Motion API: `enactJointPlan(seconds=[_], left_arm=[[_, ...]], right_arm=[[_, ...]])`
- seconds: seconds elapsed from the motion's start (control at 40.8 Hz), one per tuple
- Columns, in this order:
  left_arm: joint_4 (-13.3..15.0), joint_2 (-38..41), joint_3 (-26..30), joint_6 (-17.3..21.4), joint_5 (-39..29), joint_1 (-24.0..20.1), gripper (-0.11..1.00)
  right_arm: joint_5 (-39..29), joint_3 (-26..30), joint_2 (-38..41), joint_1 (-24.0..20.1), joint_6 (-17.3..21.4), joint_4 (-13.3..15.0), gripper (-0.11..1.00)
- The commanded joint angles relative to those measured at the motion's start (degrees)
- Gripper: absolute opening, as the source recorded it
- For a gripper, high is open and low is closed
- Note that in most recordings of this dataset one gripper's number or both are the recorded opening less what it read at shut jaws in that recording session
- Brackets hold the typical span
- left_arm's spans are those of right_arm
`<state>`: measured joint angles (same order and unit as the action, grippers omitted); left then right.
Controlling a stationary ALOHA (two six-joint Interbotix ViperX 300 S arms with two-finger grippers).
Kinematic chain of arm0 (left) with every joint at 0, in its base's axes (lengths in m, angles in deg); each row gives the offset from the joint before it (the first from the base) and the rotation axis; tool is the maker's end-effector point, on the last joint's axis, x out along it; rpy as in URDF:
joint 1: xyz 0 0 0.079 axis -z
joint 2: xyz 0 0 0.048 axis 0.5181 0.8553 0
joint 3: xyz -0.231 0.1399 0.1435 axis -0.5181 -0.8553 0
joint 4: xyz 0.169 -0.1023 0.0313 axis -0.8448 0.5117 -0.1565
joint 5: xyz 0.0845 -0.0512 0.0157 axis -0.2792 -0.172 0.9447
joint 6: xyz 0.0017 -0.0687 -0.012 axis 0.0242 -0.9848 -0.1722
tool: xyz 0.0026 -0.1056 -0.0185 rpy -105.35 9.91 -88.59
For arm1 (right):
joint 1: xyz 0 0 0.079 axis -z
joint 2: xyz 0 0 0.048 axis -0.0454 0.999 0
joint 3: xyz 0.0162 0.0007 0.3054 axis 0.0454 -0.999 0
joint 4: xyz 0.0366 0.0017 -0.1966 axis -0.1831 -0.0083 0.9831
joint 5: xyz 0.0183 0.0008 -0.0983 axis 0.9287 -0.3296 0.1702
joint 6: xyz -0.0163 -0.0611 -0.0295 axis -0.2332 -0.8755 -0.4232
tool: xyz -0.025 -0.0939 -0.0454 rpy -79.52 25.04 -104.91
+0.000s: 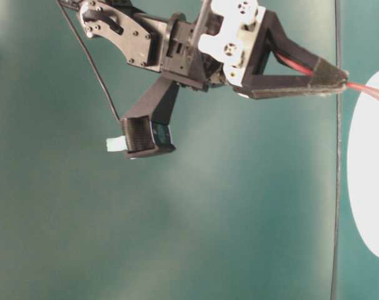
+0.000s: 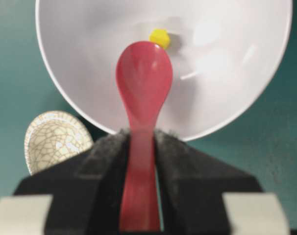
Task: Scoop the yellow hexagonal prism block from the bowl with a spoon using the right arm.
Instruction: 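Lower the spoon bowl into the white bowl beside the yellow block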
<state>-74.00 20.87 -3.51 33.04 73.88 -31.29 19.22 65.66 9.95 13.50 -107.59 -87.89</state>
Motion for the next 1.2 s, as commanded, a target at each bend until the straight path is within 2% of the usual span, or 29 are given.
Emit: enactJointPlan(seconds=[0.0, 0.663, 1.178], left_arm=[[-0.18, 0.18, 1.41, 0.09, 0.53, -0.09, -0.01], [-0.18, 0.18, 1.41, 0.09, 0.44, -0.09, -0.01], [-0.18, 0.09, 1.41, 0.09, 0.53, -0.09, -0.01]], right_arm=[[0.00, 1.32, -0.35, 0.09, -0.09, 0.09, 0.22], [3.52, 1.32, 2.37, 0.09, -0.26, 0.18, 0.22], [9.93, 1.32, 3.16, 0.09, -0.26, 1.49, 0.22]])
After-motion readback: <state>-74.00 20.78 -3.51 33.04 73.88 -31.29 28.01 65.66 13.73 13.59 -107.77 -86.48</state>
